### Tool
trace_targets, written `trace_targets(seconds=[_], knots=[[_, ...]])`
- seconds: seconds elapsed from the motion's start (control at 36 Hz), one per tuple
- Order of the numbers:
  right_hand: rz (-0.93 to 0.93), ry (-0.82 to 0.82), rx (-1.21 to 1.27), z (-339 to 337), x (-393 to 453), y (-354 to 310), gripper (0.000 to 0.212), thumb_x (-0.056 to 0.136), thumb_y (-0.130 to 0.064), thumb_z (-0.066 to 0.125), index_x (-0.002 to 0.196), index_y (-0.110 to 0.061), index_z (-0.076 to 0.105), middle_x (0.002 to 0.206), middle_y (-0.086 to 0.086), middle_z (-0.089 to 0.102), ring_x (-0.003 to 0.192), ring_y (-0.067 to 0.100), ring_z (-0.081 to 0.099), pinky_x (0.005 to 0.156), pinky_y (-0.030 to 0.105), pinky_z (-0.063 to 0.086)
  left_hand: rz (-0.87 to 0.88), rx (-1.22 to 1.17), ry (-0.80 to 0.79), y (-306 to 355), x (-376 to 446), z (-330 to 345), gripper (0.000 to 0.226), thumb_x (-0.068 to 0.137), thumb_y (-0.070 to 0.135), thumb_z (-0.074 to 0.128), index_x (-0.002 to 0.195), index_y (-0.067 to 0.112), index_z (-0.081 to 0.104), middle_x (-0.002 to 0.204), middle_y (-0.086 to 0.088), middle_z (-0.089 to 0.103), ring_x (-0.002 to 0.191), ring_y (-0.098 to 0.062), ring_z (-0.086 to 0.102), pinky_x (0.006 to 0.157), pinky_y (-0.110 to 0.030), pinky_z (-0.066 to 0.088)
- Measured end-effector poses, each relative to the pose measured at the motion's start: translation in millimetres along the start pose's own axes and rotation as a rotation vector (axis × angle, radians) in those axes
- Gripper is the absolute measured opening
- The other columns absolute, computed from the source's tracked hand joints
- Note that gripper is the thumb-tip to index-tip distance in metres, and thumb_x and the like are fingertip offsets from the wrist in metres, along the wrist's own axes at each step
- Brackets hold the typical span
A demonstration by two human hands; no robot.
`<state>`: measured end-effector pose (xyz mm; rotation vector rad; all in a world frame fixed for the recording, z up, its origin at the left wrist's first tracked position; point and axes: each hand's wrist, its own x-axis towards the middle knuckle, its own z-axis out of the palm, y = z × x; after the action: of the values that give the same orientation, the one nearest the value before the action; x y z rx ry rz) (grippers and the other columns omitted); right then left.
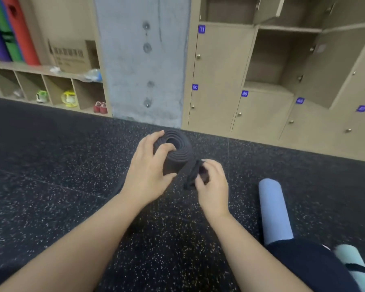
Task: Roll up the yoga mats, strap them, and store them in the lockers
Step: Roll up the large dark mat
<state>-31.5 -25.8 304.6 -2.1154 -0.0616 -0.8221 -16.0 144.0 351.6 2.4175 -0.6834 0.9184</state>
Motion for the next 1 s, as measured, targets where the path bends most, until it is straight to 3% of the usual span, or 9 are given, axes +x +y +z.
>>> trace_targets(seconds=[0.11,0.22,0.31,0.47,0.53,0.69,0.83,0.92,1.0], knots=[[-0.016,0.05,0.028,-25,13,-29,0.031,0.084,0.002,0.067,0.113,-0.004,0.062,0.115,-0.009,0.044,0.096,-0.009,0.041,0.087,0.017,0.042,-0.061,-0.078,0.067,16,8,-19,0.07,0.061,0.022,0.089,0.117,0.021,0.047,0.143,-0.006,0.029,0.132,-0.036,0.038,0.105,-0.05,0.04],[-0.047,0.02,-0.006,-41,23,-50,0.041,0.082,-0.004,0.07,0.121,-0.006,0.057,0.124,-0.003,0.045,0.108,0.008,0.05,0.094,0.032,0.047,-0.172,-0.153,0.084,30,13,-32,0.066,0.066,0.025,0.086,0.12,0.024,0.047,0.144,0.006,0.021,0.132,-0.029,0.037,0.103,-0.045,0.041],[-0.09,-0.007,-0.056,-49,29,-63,0.042,0.087,-0.014,0.068,0.126,-0.007,0.054,0.129,-0.003,0.043,0.109,0.012,0.052,0.095,0.032,0.047,-0.202,-0.231,0.099,37,14,-36,0.065,0.067,0.027,0.085,0.118,0.029,0.045,0.142,0.013,0.019,0.133,-0.022,0.037,0.102,-0.041,0.043],[-0.092,-0.023,-0.124,-57,32,-81,0.037,0.088,-0.012,0.062,0.124,-0.009,0.053,0.112,-0.002,0.035,0.085,0.016,0.051,0.082,0.033,0.048,-0.173,-0.251,-0.037,40,14,-41,0.063,0.077,0.03,0.076,0.128,0.027,0.041,0.145,0.014,0.013,0.139,-0.022,0.027,0.108,-0.035,0.034],[-0.1,-0.052,-0.112,-55,33,-85,0.041,0.091,-0.01,0.057,0.131,-0.012,0.052,0.107,-0.002,0.037,0.083,0.013,0.05,0.079,0.031,0.049,-0.156,-0.285,-0.104,40,15,-45,0.056,0.082,0.032,0.068,0.13,0.031,0.04,0.146,0.018,0.011,0.141,-0.019,0.023,0.108,-0.031,0.029],[-0.222,-0.092,-0.073,-54,31,-91,0.053,0.09,-0.001,0.055,0.141,-0.011,0.047,0.119,-0.003,0.042,0.112,0.015,0.047,0.094,0.023,0.041,-0.294,-0.398,-0.18,51,25,-61,0.044,0.077,0.068,0.048,0.112,0.04,0.045,0.143,0.012,0.025,0.137,-0.011,0.028,0.11,-0.033,0.028],[-0.285,-0.125,-0.135,-56,31,-95,0.056,0.09,-0.005,0.053,0.143,-0.02,0.046,0.135,-0.008,0.042,0.124,0.008,0.028,0.096,0.014,0.025,-0.273,-0.354,-0.144,50,31,-63,0.016,0.088,0.043,0.061,0.1,0.037,0.052,0.132,0.005,0.038,0.126,-0.014,0.043,0.108,-0.034,0.035],[-0.332,-0.161,-0.13,-57,33,-96,0.058,0.088,-0.001,0.053,0.143,-0.02,0.048,0.142,-0.008,0.042,0.131,0.009,0.025,0.103,0.014,0.022,-0.286,-0.315,-0.131,55,33,-64,0.014,0.088,0.039,0.063,0.096,0.032,0.055,0.13,0.003,0.041,0.118,-0.015,0.049,0.1,-0.031,0.039],[-0.34,-0.219,-0.131,-59,37,-98,0.061,0.087,0.002,0.051,0.143,-0.021,0.048,0.145,-0.008,0.039,0.134,0.01,0.024,0.099,0.001,0.013,-0.334,-0.278,-0.107,62,35,-65,0.017,0.087,0.04,0.061,0.096,0.025,0.059,0.127,0.004,0.043,0.11,-0.017,0.053,0.092,-0.03,0.042]])
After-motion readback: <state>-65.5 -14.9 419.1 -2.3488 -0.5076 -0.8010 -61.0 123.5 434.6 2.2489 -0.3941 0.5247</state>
